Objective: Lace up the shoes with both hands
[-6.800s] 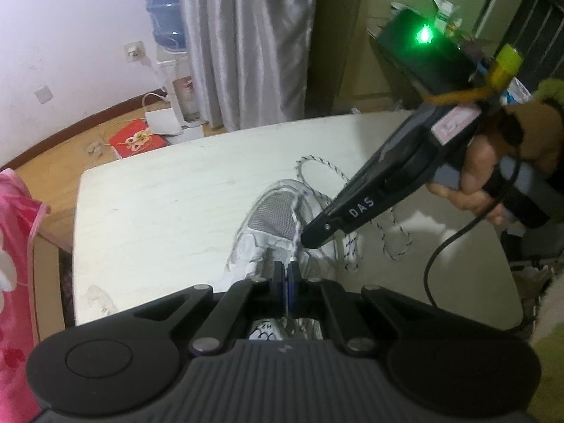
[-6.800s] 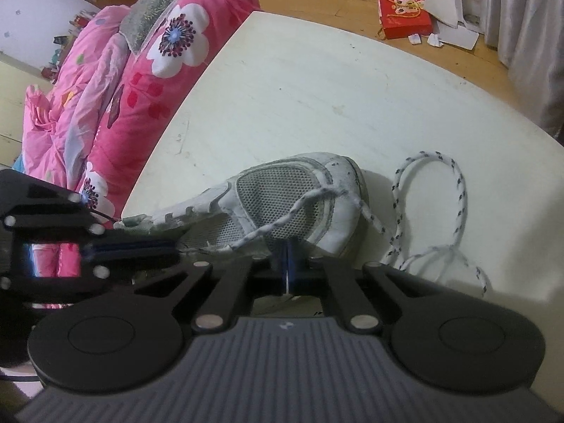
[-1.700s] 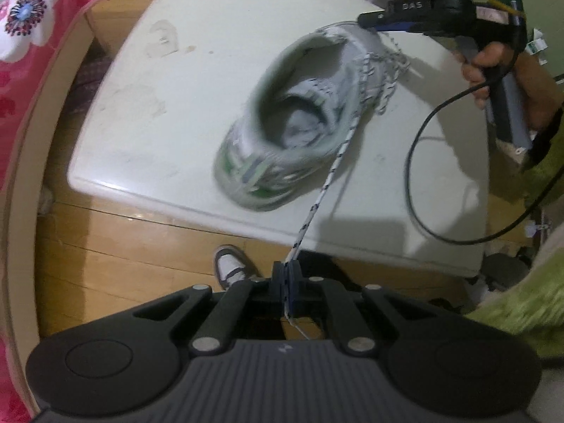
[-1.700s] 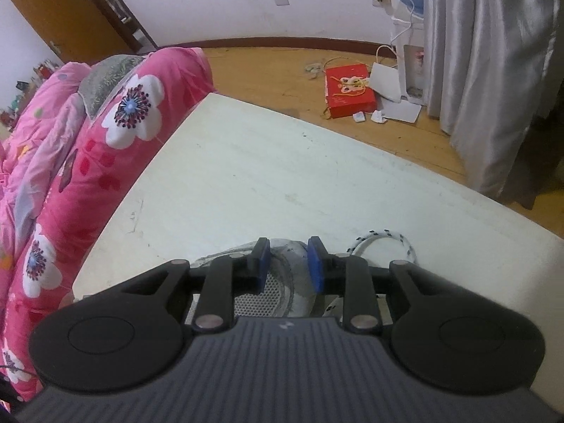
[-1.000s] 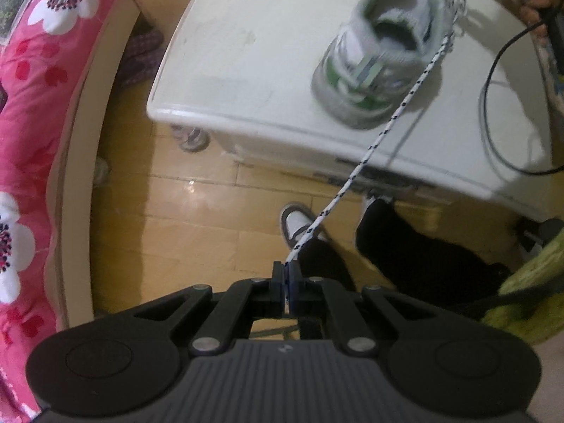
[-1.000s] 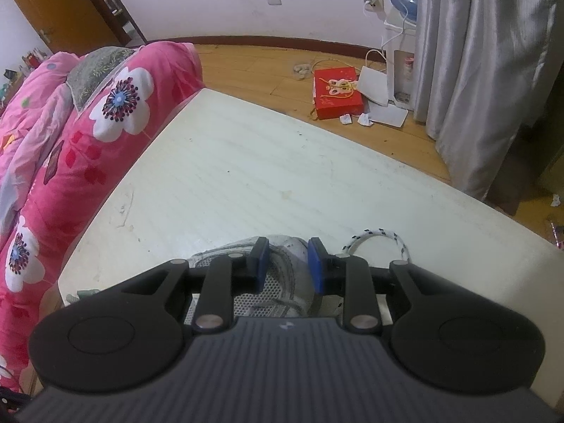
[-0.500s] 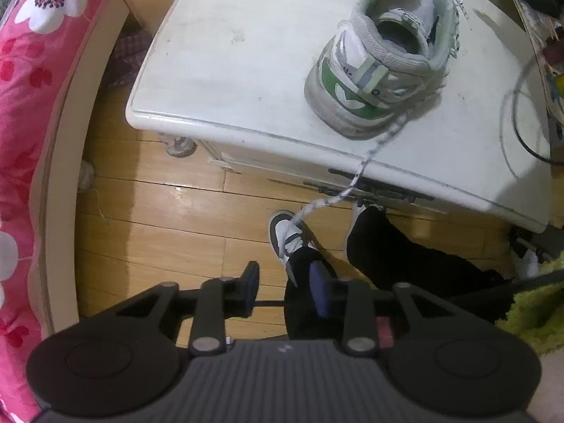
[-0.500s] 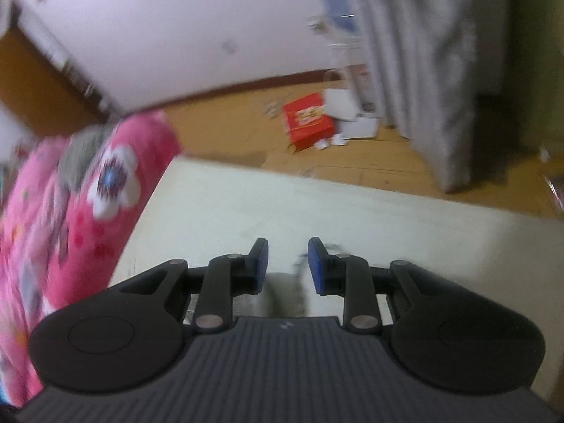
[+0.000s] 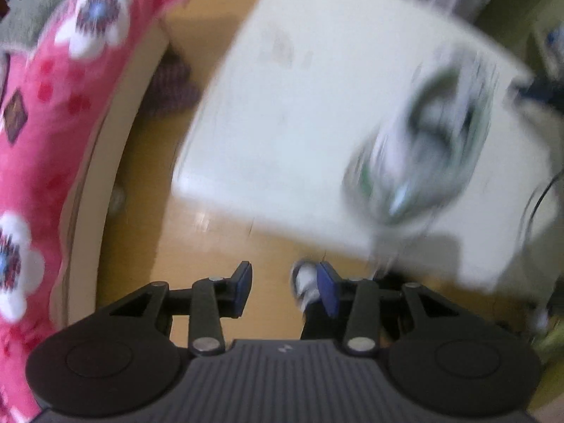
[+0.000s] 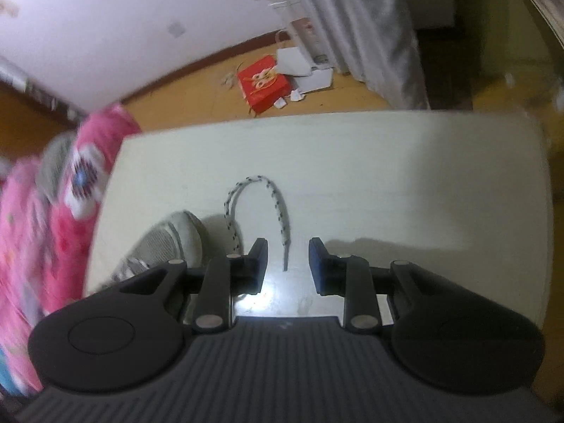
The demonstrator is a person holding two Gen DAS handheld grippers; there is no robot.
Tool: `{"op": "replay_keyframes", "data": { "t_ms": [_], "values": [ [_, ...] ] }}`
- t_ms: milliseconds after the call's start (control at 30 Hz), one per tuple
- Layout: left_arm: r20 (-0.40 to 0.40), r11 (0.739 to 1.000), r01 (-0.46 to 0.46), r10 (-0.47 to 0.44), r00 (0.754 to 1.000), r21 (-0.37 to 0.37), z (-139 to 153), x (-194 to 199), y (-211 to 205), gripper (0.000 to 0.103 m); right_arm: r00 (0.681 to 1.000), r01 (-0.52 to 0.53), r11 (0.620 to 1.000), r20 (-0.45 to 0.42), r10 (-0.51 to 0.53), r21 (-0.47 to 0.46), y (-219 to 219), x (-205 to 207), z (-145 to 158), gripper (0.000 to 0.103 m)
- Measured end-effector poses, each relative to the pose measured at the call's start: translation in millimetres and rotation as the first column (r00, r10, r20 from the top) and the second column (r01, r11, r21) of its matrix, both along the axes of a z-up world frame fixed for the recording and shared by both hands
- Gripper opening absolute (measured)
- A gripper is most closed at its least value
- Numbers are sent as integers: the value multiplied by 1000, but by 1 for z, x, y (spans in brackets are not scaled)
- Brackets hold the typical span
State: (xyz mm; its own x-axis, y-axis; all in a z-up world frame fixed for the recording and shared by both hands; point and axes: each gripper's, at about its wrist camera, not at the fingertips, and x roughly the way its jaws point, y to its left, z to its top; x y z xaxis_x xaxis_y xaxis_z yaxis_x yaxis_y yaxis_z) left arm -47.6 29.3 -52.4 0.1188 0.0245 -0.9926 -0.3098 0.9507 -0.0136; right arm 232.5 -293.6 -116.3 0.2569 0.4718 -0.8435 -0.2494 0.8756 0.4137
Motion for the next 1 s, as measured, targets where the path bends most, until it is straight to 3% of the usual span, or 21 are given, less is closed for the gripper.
{"op": "replay_keyframes", "data": {
  "t_ms": [200, 367, 467, 500, 567, 633, 767, 867, 1000],
  "values": [
    [255, 999, -40, 45, 966, -26, 34, 52, -2, 52, 984, -151, 979, 70, 162, -139, 37, 11, -12, 25],
    [372, 998, -50, 59, 926, -35, 23, 96, -20, 54, 957, -246, 941, 97, 274, -231, 52, 19, -12, 23],
    [447, 995, -50, 81, 891, -81, 22, 117, -31, 54, 930, -306, 901, 104, 352, -306, 62, 20, -10, 3],
    [467, 995, -57, 91, 879, -86, 22, 122, -36, 54, 924, -320, 892, 101, 368, -320, 62, 21, -11, 2],
    [500, 992, -84, 118, 858, -90, 22, 127, -46, 54, 942, -307, 917, 55, 330, -254, 55, 31, -11, 2],
    [516, 987, -130, 158, 842, -91, 22, 125, -58, 55, 968, -252, 959, -22, 251, -131, 40, 44, -13, 1],
    [501, 980, -150, 196, 843, -132, 18, 122, -73, 55, 980, -82, 991, -170, 100, 109, 13, 63, -12, 1],
    [519, 976, -112, 196, 832, -189, 13, 121, -80, 54, 960, 46, 959, -279, 35, 278, -1, 72, -7, 1],
    [542, 956, -40, 198, 817, -289, 6, 126, -87, 54, 905, 183, 880, -426, 24, 439, -8, 76, -4, 1]
  ]
}}
